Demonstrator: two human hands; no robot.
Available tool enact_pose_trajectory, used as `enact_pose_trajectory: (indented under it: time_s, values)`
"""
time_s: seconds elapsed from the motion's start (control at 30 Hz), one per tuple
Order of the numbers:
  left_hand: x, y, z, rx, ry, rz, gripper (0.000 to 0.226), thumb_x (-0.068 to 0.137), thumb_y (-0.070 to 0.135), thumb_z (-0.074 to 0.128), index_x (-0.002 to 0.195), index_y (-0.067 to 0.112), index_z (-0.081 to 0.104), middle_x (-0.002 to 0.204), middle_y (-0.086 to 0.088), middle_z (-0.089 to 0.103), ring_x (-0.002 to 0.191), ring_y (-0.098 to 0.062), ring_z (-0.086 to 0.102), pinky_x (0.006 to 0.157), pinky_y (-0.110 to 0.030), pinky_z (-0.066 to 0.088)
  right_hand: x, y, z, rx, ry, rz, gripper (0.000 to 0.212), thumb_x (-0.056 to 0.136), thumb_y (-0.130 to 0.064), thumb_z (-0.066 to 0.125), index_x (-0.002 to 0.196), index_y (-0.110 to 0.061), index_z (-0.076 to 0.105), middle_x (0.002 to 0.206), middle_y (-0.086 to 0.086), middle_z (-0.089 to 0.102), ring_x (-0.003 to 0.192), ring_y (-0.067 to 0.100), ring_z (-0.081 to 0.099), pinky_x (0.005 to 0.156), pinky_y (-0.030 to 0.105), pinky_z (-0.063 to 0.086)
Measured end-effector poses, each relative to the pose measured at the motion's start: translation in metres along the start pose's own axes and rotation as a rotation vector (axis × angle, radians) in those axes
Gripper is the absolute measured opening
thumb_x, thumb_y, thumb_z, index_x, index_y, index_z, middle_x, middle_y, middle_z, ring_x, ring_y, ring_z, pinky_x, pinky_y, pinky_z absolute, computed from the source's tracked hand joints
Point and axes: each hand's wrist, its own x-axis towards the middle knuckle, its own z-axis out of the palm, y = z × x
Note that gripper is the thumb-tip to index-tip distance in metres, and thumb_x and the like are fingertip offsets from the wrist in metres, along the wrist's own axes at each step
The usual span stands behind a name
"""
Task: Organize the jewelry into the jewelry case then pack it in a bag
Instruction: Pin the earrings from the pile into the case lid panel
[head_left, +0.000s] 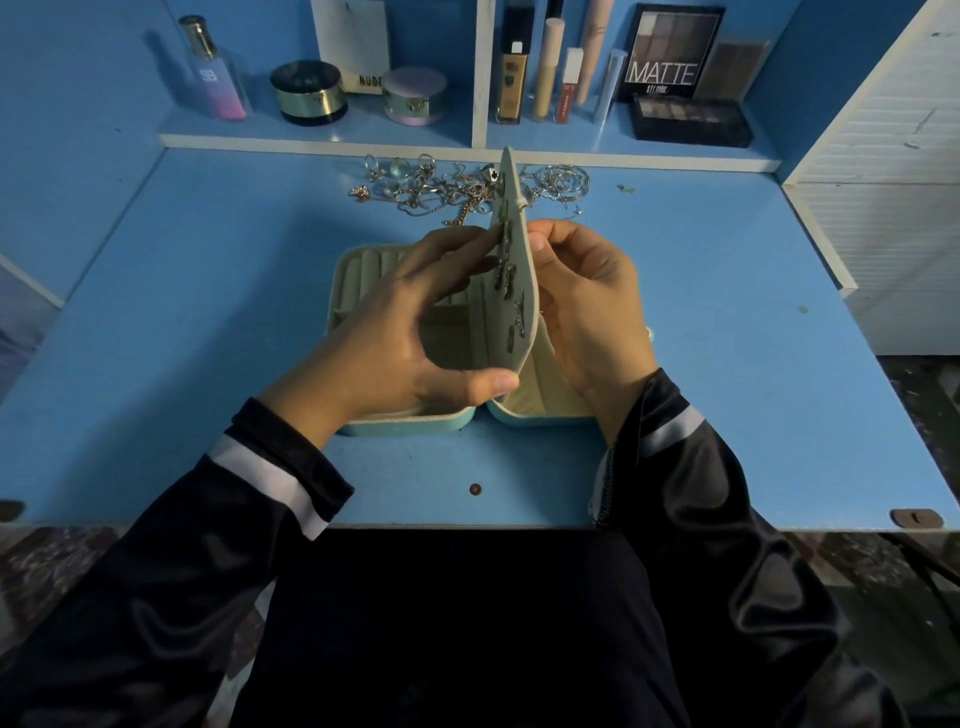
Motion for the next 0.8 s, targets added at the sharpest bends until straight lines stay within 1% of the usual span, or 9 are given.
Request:
enact_pose_trajectory:
  time_s: [0.1,0.27,0.4,0.53,0.6,0.7,0.8]
  values:
    - [0.0001,-0.0002,0.0002,0.0,0.007,0.009,0.096,0.067,0.052,0.073,0.149,0.016,0.038,0.144,0.0,0.039,0.132,0.003,0.041,0.111,-0.022,0.037,0.0,0.0009,-0.0002,-0.038,0.012,-0.019,0.013,0.096,-0.005,0.055,0.101,0.005,0.062,0.092,0.019,0.065,0.083,0.028,0.062,0.083,0.041,0.053]
    - [-0.0006,-0.0012,0.0004,0.015,0.005,0.009,0.096,0.067,0.054,0.074,0.149,0.019,0.038,0.144,0.001,0.04,0.133,-0.001,0.042,0.112,-0.026,0.038,-0.0005,0.0008,-0.0008,-0.098,0.037,-0.044,0.018,0.094,-0.009,0.059,0.101,0.007,0.065,0.093,0.022,0.068,0.084,0.031,0.064,0.086,0.047,0.055]
    - [-0.0002,-0.0014,0.0005,0.017,0.013,0.004,0.096,0.066,0.054,0.074,0.148,0.018,0.04,0.144,0.001,0.04,0.133,-0.002,0.042,0.113,-0.029,0.038,-0.0012,-0.0002,-0.0001,-0.118,0.053,-0.053,0.017,0.094,-0.009,0.06,0.101,0.006,0.065,0.092,0.022,0.068,0.084,0.031,0.065,0.085,0.047,0.055]
    - [-0.0008,-0.0025,0.0011,0.012,0.016,0.005,0.095,0.066,0.054,0.074,0.148,0.021,0.039,0.144,0.004,0.039,0.134,-0.003,0.041,0.113,-0.03,0.037,-0.0018,-0.0009,0.0009,-0.087,0.063,-0.037,0.015,0.094,-0.007,0.059,0.1,0.006,0.064,0.09,0.02,0.068,0.083,0.03,0.064,0.085,0.045,0.055]
    - [-0.0008,-0.0026,0.0009,0.016,0.014,0.001,0.095,0.066,0.055,0.074,0.148,0.022,0.038,0.145,0.003,0.039,0.135,-0.006,0.041,0.113,-0.033,0.038,-0.0016,-0.001,0.001,-0.09,0.064,-0.035,0.017,0.094,-0.007,0.059,0.102,0.008,0.064,0.092,0.023,0.067,0.084,0.031,0.064,0.087,0.048,0.055]
    - [-0.0008,-0.0025,0.0009,0.018,0.011,0.004,0.095,0.066,0.056,0.074,0.148,0.023,0.037,0.145,0.004,0.039,0.135,-0.004,0.04,0.113,-0.031,0.038,-0.0017,-0.0016,0.0012,-0.102,0.061,-0.039,0.02,0.094,-0.007,0.06,0.103,0.011,0.063,0.096,0.029,0.067,0.085,0.033,0.064,0.088,0.053,0.054]
    - [-0.001,-0.0026,0.0009,0.024,0.012,-0.003,0.096,0.066,0.057,0.074,0.148,0.021,0.038,0.146,0.003,0.039,0.136,-0.006,0.04,0.113,-0.034,0.038,-0.0023,-0.0017,0.0006,-0.109,0.061,-0.037,0.019,0.093,-0.007,0.06,0.103,0.01,0.064,0.096,0.029,0.067,0.085,0.034,0.064,0.089,0.055,0.053]
